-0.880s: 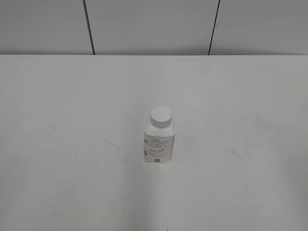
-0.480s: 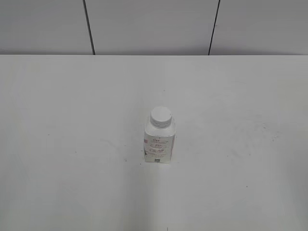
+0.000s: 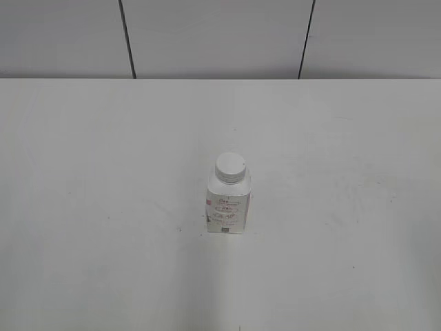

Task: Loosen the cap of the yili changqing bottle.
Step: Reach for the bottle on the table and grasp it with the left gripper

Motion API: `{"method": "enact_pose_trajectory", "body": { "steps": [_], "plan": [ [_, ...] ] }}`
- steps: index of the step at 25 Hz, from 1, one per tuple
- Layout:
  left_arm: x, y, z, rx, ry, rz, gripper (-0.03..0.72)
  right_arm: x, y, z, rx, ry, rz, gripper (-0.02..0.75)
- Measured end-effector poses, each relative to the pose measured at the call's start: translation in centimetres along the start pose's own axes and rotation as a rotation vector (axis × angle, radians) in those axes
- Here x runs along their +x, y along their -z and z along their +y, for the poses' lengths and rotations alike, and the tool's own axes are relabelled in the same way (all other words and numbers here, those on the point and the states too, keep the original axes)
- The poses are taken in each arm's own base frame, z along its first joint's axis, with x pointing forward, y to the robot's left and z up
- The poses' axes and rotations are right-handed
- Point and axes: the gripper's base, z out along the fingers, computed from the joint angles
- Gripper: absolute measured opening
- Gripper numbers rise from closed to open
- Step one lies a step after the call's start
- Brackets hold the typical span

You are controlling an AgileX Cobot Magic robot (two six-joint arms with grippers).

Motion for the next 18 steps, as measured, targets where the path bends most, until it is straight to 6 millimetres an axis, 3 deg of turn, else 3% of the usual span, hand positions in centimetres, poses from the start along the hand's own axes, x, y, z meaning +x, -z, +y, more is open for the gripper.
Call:
{"method": "enact_pose_trajectory", "body": {
  "steps": [8,14,18],
  "plan": [
    [-0.3,0.2,-0.2,0.015,0.008,-0.021,0.312,0.0,0.0,0.0,0.000,0.000,0.000,0.550],
    [-4.8,0.9,-0.2,0.009,0.008,-0.141,0.312,0.0,0.0,0.0,0.000,0.000,0.000,0.550],
    [-7.4,-1.4,0.0,-0.005,0.008,-0.167,0.312,0.0,0.0,0.0,0.000,0.000,0.000,0.550]
  ]
}}
